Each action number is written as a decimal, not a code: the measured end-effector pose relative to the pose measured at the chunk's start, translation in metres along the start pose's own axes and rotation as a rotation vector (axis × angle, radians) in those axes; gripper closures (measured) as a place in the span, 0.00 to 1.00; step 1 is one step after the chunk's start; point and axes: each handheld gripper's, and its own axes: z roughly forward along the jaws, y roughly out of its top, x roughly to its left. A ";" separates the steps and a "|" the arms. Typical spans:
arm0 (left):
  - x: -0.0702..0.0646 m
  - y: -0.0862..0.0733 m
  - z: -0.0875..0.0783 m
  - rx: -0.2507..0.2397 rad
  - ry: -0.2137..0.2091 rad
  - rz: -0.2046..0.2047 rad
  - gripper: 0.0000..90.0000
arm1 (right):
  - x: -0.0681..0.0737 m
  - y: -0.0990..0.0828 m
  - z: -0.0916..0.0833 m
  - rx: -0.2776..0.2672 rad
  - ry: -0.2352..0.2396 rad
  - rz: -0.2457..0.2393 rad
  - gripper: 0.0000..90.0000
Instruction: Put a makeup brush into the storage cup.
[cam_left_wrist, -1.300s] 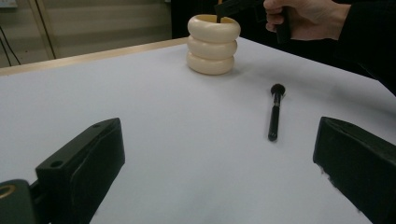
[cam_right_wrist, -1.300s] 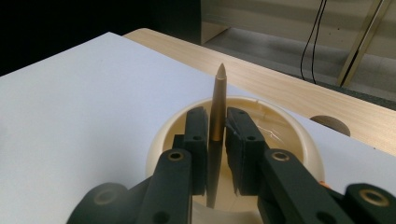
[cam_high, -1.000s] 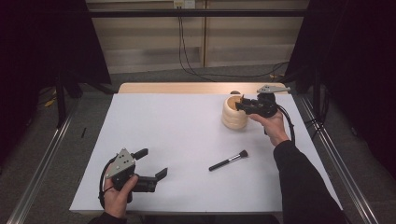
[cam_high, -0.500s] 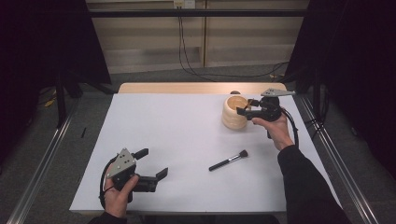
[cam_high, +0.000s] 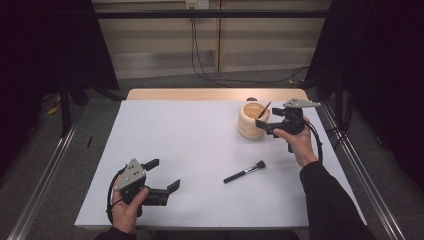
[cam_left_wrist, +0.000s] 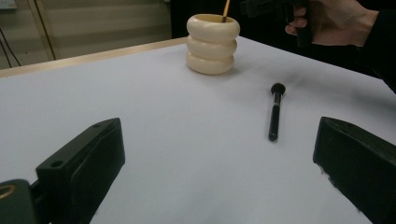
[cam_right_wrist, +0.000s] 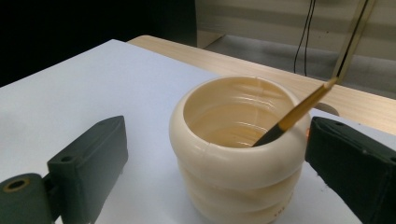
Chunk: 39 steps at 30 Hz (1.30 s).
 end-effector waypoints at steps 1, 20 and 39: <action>0.000 0.000 0.000 -0.001 0.000 -0.003 0.02 | 0.001 0.000 -0.002 -0.009 -0.011 0.002 0.04; -0.001 0.002 -0.002 -0.012 0.009 0.002 0.02 | 0.019 -0.011 -0.031 -0.115 -0.058 -0.014 0.03; -0.001 0.002 -0.003 -0.030 0.014 0.013 0.02 | 0.035 -0.033 -0.070 -0.121 -0.038 -0.032 0.02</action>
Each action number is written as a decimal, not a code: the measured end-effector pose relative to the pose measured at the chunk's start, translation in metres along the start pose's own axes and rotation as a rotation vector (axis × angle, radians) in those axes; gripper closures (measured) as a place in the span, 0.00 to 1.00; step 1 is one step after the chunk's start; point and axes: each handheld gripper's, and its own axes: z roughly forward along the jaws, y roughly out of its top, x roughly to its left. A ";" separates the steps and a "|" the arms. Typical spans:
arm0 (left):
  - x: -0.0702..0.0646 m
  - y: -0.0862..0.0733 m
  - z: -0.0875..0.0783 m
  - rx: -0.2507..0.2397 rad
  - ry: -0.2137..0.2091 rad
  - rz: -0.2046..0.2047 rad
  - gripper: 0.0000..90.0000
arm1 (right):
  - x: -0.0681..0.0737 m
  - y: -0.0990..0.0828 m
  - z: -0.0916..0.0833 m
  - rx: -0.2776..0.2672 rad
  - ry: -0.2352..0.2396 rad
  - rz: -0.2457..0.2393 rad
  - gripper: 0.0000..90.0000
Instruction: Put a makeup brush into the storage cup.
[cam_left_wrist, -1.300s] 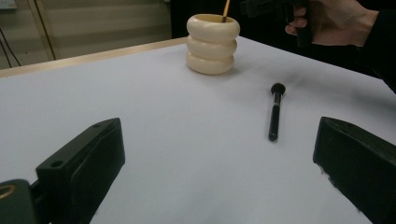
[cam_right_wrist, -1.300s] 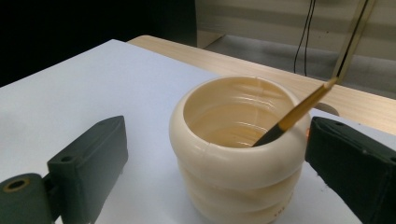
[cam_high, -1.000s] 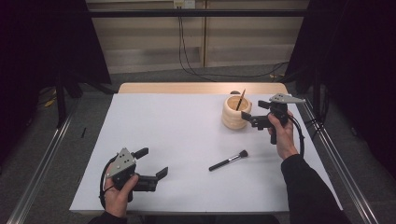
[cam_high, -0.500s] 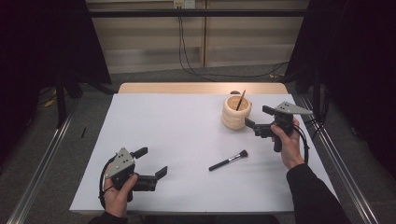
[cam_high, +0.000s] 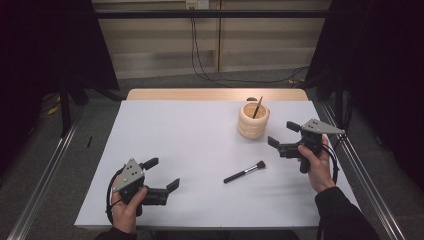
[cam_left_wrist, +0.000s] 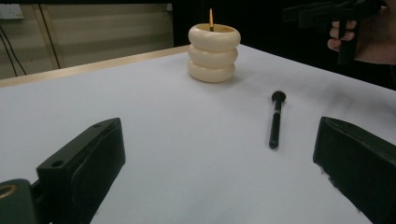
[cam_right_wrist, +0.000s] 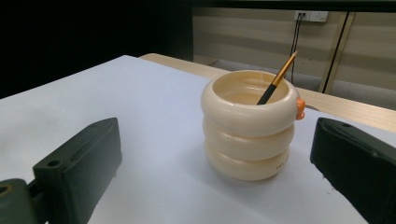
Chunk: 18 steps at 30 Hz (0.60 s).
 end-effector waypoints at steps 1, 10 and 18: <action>0.001 0.000 -0.001 -0.006 -0.003 0.003 0.02 | 0.002 -0.001 -0.004 -0.005 -0.001 -0.005 0.02; 0.002 0.000 -0.003 -0.013 0.010 0.000 0.02 | 0.012 -0.011 -0.024 -0.010 -0.006 0.004 0.02; 0.001 0.001 -0.004 -0.012 0.009 0.009 0.02 | 0.018 -0.017 -0.041 0.009 -0.007 0.011 0.02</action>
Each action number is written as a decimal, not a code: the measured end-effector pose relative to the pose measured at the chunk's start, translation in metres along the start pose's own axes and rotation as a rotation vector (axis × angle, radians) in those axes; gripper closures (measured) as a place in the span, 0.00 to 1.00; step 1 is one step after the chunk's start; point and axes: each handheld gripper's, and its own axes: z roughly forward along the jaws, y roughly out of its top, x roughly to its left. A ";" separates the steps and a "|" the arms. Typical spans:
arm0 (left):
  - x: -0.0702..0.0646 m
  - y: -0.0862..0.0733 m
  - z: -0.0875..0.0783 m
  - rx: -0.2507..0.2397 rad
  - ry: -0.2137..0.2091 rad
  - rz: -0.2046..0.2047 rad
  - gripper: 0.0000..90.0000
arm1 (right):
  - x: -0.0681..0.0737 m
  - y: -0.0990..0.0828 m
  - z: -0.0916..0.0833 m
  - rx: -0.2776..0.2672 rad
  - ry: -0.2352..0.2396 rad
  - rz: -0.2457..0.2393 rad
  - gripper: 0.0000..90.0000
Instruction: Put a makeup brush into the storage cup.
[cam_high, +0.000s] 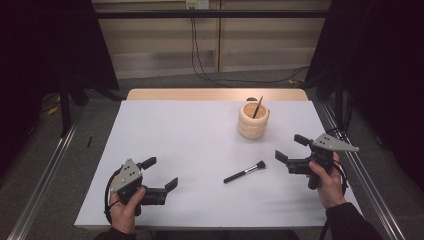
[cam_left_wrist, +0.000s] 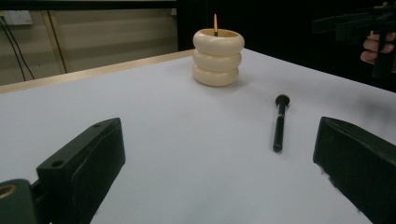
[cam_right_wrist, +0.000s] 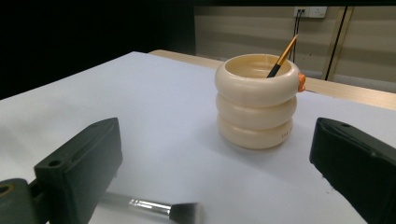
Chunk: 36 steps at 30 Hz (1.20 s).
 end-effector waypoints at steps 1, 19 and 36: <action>0.000 0.000 0.000 -0.008 -0.009 -0.005 0.02 | 0.002 -0.002 -0.005 0.001 -0.003 0.002 0.02; -0.004 -0.001 -0.005 -0.019 0.010 -0.013 0.02 | 0.012 -0.031 -0.051 0.035 -0.022 0.006 0.02; -0.005 -0.001 -0.003 -0.021 0.005 -0.007 0.02 | 0.014 -0.036 -0.060 0.006 -0.020 0.019 0.01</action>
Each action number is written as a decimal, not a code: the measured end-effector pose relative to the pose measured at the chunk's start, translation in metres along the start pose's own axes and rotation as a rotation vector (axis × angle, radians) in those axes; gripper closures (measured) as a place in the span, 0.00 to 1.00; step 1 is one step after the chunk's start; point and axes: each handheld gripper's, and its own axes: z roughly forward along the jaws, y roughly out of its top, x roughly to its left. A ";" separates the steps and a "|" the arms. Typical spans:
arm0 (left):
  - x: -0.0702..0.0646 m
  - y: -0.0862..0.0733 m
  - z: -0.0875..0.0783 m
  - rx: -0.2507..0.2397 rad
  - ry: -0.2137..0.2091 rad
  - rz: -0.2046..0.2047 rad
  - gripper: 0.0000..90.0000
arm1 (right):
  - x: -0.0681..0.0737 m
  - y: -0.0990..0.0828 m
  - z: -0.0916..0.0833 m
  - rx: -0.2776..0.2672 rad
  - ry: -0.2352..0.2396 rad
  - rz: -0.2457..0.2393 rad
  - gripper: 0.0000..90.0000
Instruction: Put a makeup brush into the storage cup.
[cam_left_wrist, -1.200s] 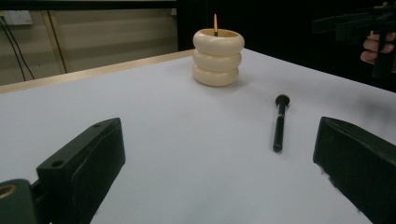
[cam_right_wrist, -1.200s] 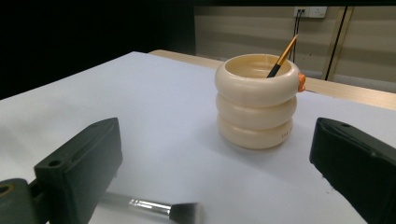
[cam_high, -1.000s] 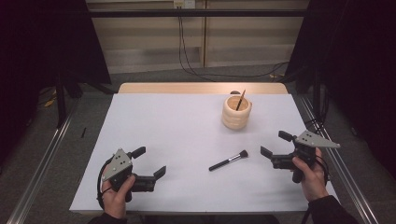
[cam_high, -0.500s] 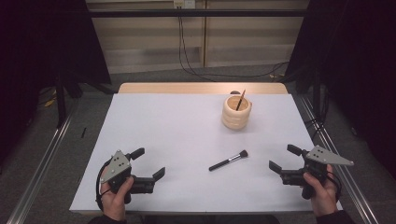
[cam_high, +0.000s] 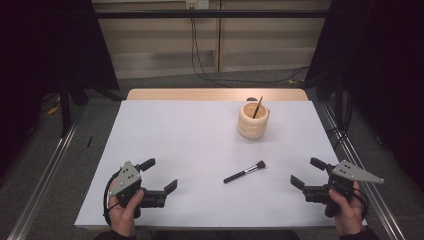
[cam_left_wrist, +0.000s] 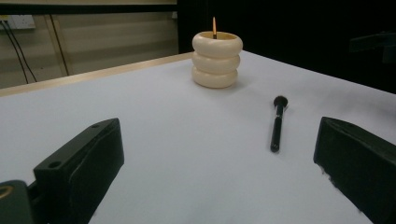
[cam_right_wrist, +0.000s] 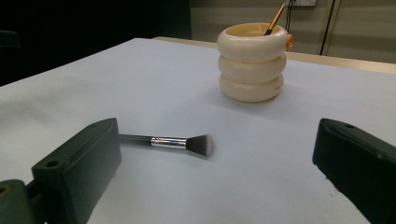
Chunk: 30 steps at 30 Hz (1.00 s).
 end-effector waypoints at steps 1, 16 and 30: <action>0.000 0.000 0.000 0.002 0.003 0.001 0.02 | 0.000 0.000 0.001 0.001 0.003 -0.003 0.01; 0.001 0.001 -0.001 0.012 0.000 0.014 0.02 | 0.008 0.009 0.022 -0.003 0.078 -0.064 0.02; 0.001 0.001 0.000 0.010 -0.005 0.010 0.02 | 0.004 0.028 0.050 0.023 0.152 -0.093 0.01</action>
